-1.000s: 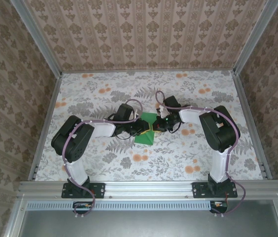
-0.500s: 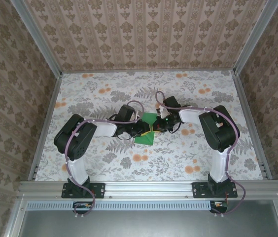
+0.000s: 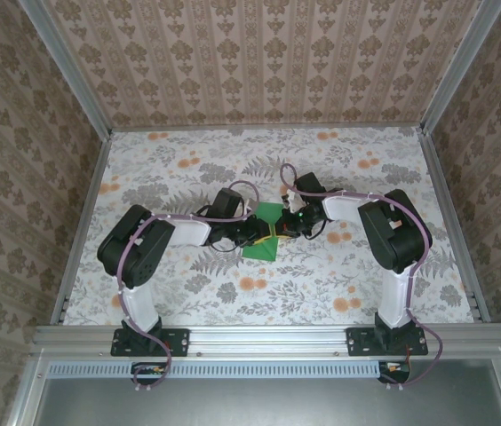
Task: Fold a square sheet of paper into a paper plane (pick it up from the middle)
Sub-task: Fold the triangle a second time at the center of the table.
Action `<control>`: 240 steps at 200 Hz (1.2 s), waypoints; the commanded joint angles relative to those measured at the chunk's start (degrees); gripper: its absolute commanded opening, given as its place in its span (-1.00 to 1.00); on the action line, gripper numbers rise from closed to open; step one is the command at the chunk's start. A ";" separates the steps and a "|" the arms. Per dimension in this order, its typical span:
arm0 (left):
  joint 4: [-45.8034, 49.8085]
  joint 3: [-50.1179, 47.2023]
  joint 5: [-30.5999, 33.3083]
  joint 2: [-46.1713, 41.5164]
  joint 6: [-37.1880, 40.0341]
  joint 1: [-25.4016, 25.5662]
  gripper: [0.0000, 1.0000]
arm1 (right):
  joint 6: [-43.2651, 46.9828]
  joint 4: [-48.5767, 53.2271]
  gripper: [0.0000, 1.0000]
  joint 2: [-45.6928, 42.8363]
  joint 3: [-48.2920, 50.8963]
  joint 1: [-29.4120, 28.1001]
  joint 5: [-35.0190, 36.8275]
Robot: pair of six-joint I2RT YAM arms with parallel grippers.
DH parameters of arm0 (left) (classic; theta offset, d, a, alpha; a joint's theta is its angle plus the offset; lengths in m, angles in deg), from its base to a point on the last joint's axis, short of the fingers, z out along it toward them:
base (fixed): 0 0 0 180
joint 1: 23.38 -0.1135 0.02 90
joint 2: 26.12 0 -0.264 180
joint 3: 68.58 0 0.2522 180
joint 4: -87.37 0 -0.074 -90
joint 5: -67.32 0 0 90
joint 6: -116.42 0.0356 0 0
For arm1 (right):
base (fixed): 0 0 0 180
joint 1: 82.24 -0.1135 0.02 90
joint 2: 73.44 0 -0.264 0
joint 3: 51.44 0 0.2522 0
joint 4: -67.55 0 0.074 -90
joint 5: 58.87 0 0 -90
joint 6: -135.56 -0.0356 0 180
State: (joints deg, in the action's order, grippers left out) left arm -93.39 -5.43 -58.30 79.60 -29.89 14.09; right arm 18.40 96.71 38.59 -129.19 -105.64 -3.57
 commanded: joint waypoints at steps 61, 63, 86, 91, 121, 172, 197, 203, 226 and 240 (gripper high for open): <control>1.16 0.54 -0.24 1.43 1.13 0.23 -0.59 | 0.79 2.71 -0.93 1.06 -0.98 0.08 2.53; 1.14 0.49 -0.24 1.43 1.12 0.23 -0.59 | 0.79 2.71 -0.93 1.04 -0.97 0.10 2.46; 1.27 0.60 -0.18 1.56 1.12 0.23 -0.59 | 0.80 2.78 -0.93 1.17 -1.06 0.07 2.61; 1.36 0.62 -0.16 1.60 1.16 0.23 -0.59 | 0.77 2.87 -0.92 1.24 -1.18 0.03 2.69; 1.46 0.61 -0.17 2.12 1.04 0.23 -0.59 | 0.57 3.08 -0.93 1.47 -1.28 0.10 2.92; 1.50 0.44 -0.16 2.31 1.03 0.21 -0.60 | 0.55 3.37 -0.93 1.89 -1.50 0.04 3.12; 1.51 0.17 0.02 2.40 0.90 0.23 -0.60 | 0.70 3.65 -0.92 2.13 -1.71 0.07 3.29; 1.45 0.11 0.02 2.48 0.88 0.23 -0.61 | 0.70 3.73 -0.92 2.14 -1.73 0.11 3.41; 1.60 -0.24 0.19 2.48 0.51 0.23 -0.61 | 0.79 4.32 -0.88 1.97 -1.70 0.11 3.89; 2.85 -0.27 0.77 2.48 0.42 0.23 -0.63 | 0.70 4.83 -0.79 1.02 -1.66 0.13 4.89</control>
State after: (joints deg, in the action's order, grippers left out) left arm -93.15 -5.43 -58.23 81.10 -29.92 14.11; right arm 18.40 98.26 38.83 -130.15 -105.64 -2.45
